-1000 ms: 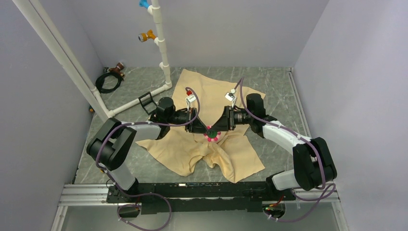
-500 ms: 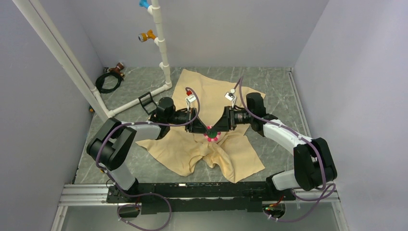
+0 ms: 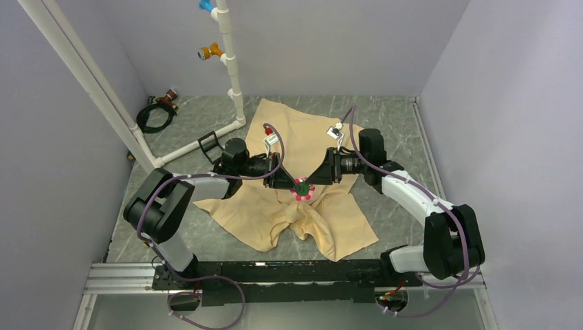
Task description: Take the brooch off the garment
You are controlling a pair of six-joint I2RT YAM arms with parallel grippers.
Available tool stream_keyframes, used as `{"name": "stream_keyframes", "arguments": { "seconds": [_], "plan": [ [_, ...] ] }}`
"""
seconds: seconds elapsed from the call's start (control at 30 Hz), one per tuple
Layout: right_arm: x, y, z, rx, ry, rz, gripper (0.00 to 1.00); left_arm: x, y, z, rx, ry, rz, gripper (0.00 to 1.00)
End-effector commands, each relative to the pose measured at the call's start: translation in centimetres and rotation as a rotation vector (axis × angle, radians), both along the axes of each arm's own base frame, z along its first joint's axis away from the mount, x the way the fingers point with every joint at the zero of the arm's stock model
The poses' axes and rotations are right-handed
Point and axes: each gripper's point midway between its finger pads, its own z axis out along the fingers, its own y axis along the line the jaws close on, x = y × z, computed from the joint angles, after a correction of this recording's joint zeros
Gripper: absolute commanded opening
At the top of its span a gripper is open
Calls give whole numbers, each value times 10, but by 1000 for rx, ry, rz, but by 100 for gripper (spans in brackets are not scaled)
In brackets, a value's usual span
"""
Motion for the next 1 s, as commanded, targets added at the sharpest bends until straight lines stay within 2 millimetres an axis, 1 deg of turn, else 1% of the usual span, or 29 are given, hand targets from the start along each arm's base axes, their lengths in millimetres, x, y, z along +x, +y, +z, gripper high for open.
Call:
{"name": "stream_keyframes", "arguments": {
  "seconds": [0.0, 0.17, 0.4, 0.5, 0.77, 0.97],
  "plan": [
    [9, 2, 16, 20, -58, -19, 41, -6, 0, 21, -58, -80, -40, 0],
    [15, 2, 13, 12, -41, -46, 36, -9, -2, 22, -51, -98, -47, 0],
    [18, 4, 15, 25, -30, -51, 37, -14, -4, 19, -30, -114, -55, 0],
    [16, 5, 15, 32, -27, -39, 38, -13, -5, 19, -29, -113, -53, 0],
    [2, 7, 17, 32, -36, 18, 42, -11, -7, 19, -35, -95, -56, 0],
    [2, 7, 15, 27, -29, 14, 41, -12, -7, 21, -44, -94, -60, 0]
  ]
}}
